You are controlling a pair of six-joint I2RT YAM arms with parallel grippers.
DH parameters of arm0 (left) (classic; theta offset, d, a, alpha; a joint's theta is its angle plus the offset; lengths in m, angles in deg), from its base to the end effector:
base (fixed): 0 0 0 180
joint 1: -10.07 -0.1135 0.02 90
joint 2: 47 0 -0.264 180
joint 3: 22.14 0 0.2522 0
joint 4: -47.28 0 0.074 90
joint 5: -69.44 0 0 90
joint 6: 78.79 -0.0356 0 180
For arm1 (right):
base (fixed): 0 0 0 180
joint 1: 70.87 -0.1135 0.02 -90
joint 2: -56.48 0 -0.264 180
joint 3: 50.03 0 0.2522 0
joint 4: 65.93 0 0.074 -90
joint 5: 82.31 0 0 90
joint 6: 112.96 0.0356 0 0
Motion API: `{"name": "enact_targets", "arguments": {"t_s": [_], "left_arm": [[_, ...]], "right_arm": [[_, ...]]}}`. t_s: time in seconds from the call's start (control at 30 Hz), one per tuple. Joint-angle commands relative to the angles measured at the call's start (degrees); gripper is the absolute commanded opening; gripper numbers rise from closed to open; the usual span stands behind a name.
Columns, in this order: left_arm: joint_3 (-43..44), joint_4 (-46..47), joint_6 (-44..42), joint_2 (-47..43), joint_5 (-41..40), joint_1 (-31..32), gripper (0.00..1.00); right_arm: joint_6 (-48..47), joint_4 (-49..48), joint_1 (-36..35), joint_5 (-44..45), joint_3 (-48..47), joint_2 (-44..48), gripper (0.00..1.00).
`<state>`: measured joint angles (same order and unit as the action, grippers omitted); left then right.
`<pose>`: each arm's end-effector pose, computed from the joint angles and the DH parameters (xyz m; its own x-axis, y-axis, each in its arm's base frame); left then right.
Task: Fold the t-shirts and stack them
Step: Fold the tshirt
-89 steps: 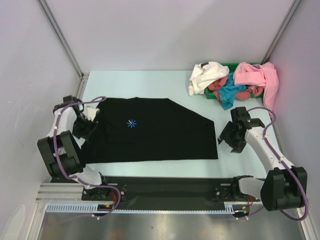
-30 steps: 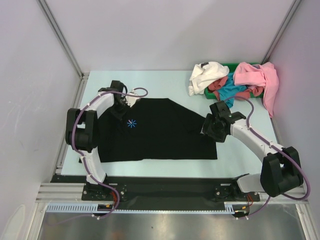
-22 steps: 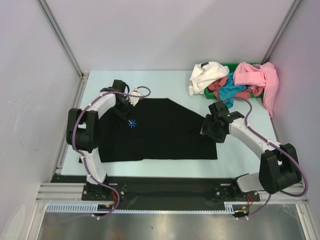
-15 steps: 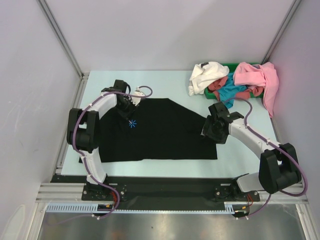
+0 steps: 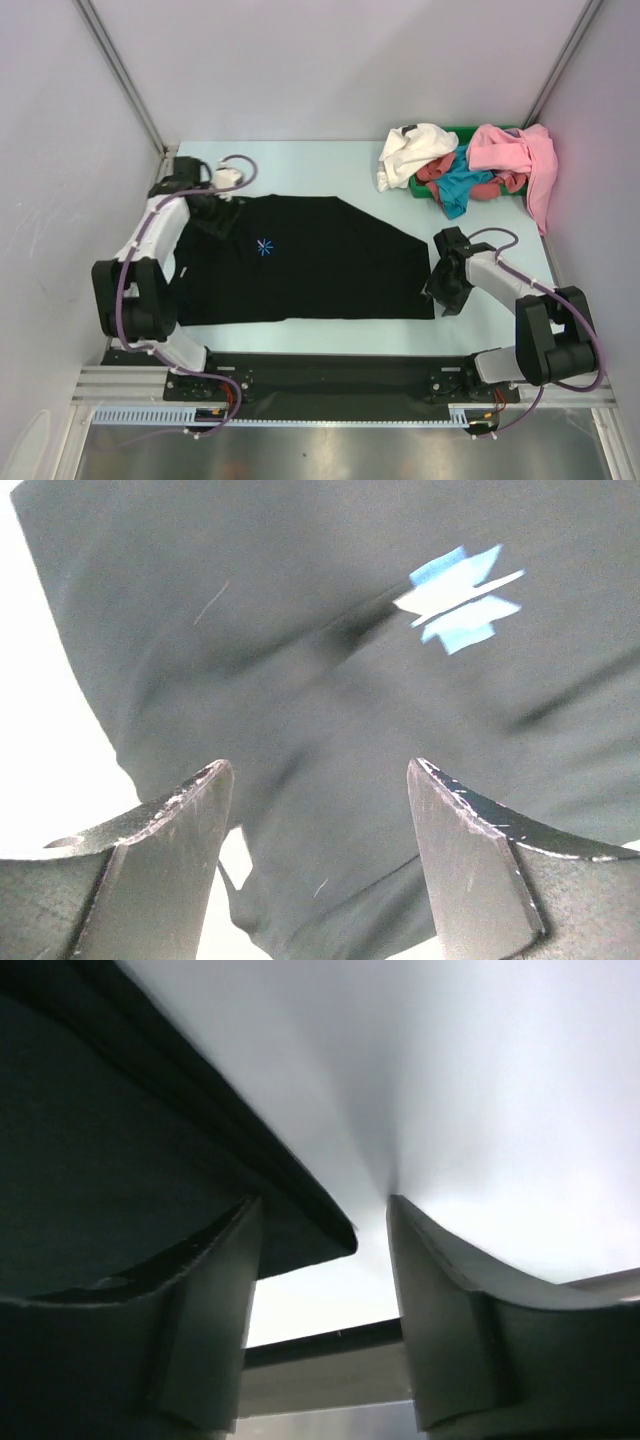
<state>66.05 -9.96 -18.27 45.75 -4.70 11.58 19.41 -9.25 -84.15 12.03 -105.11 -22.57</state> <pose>0.3348 -0.0186 0.2617 -0.6909 0.4918 -0.5299 0.5680 0.8227 0.0229 0.2129 0.0475 0.1622 -0.8558 0.4885 -0.1704 0.4868 0.8718 0.0543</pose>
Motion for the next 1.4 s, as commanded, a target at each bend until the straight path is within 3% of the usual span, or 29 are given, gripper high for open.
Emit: {"name": "enact_targets", "arguments": {"t_s": [0.0, 0.03, 0.07, 0.2, 0.27, 0.47, 0.5, 0.53, 0.57, 0.67, 0.77, 0.8, 0.83, 0.93, 1.03, 1.2, 1.37], "left_arm": [[-6.6, -3.4, 2.1, -2.3, -11.6, -11.4, 0.76], [-8.2, -2.8, 1.6, -3.0, -12.9, -12.9, 0.77], [-9.7, -2.2, 1.2, -3.5, -14.0, -14.3, 0.77], [-18.7, 2.2, -1.5, -4.6, -19.0, -17.6, 0.77], [-21.4, 4.4, -1.6, -4.2, -21.4, -17.8, 0.77], [-26.8, 9.1, -1.7, -0.9, -23.9, -18.0, 0.75], [-27.0, 8.7, -2.0, -1.0, -23.6, -18.0, 0.75], [-26.8, 8.2, -2.2, -1.3, -23.2, -18.0, 0.75], [-26.4, 7.5, -2.5, -1.7, -22.2, -18.0, 0.75], [-22.0, 1.7, -5.7, -4.8, -14.4, -18.0, 0.76], [-13.3, -3.8, -9.2, -8.5, -3.3, -18.2, 0.79], [-8.5, -5.1, -9.3, -8.9, -0.2, -18.1, 0.89], [-6.2, -5.3, -9.0, -8.6, 4.1, -18.1, 0.90], [1.1, -3.0, -4.6, -3.9, 6.3, -18.0, 0.92], [7.5, -3.3, 0.1, 3.6, 1.9, -17.9, 0.86], [4.9, 1.5, 2.1, 6.5, -0.9, -17.9, 0.81], [-1.5, 6.0, 3.7, 6.2, 4.4, -17.5, 0.77]], "right_arm": [[1.3, -2.7, 0.0, -3.2, 1.6, 0.2, 0.49], [1.6, -2.7, 0.0, -3.5, 1.9, 0.2, 0.43], [1.7, -2.6, 0.1, -3.2, 2.4, 0.6, 0.29], [3.2, 0.1, 1.1, 0.0, 3.2, 3.4, 0.06], [3.7, 0.5, 2.2, 0.8, 3.9, 4.8, 0.00], [5.0, 2.3, 7.9, 1.1, 6.9, 11.1, 0.00], [4.8, 2.3, 8.2, 1.4, 6.9, 12.0, 0.06], [4.3, 2.3, 8.3, 2.2, 6.3, 13.1, 0.19], [3.5, 2.7, 8.3, 3.0, 5.5, 13.5, 0.45], [2.0, 5.0, 8.0, 5.1, 0.4, 13.9, 0.59], [0.2, 3.5, 2.7, 9.5, -7.8, 13.4, 0.59], [-2.7, 1.8, 0.6, 10.6, -10.1, 12.8, 0.59], [-4.6, 0.2, -1.9, 12.1, -11.9, 11.6, 0.59], [-12.2, -4.4, -8.2, 11.3, -19.8, 3.4, 0.56], [-18.0, -3.8, -12.2, 7.6, -29.9, -6.9, 0.50], [-24.3, -12.3, -24.4, -3.8, -41.6, -19.5, 0.54], [-18.9, -23.6, -28.9, -19.7, -54.3, -33.3, 0.54]]}}
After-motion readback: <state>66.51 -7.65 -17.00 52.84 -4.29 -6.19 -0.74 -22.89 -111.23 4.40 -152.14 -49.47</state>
